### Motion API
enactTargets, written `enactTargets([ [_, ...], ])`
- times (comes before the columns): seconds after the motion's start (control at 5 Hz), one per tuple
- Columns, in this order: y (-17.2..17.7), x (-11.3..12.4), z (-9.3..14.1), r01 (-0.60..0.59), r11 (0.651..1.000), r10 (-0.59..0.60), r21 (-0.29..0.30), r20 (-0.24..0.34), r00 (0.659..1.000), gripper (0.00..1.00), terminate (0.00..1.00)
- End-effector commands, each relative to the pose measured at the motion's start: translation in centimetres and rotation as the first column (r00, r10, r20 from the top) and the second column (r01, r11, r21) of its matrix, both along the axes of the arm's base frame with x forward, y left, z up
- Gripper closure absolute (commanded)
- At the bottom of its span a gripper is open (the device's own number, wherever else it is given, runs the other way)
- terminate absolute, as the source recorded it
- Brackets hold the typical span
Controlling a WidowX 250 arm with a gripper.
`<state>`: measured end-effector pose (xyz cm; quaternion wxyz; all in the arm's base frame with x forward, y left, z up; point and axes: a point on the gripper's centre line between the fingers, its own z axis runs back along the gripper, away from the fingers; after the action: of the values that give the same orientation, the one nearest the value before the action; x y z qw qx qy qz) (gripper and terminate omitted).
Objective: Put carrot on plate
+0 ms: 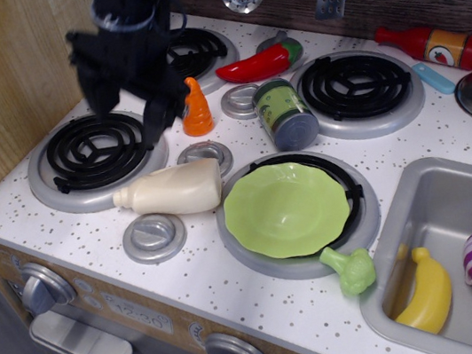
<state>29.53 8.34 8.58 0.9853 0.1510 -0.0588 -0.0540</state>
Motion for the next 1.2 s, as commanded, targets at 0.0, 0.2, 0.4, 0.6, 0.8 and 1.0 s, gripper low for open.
enactTargets([
  [0.0,0.0,4.4,1.4,0.08,0.996,-0.083,0.032,0.109,0.991,0.0,0.0],
  [0.2,-0.1,6.3,0.6,0.12,0.993,-0.119,0.007,0.168,0.978,0.0,0.0],
  [0.4,0.0,8.1,-0.5,0.138,0.99,-0.143,0.036,0.229,0.963,0.0,0.0],
  [0.6,0.5,8.9,-0.7,0.159,0.986,-0.166,0.051,0.238,0.957,0.0,0.0],
  [0.8,0.7,9.8,-1.9,0.189,0.982,-0.19,0.032,0.268,0.945,0.0,0.0],
  [1.0,0.2,9.9,-3.3,0.195,0.979,-0.174,-0.05,0.283,0.943,0.0,0.0],
])
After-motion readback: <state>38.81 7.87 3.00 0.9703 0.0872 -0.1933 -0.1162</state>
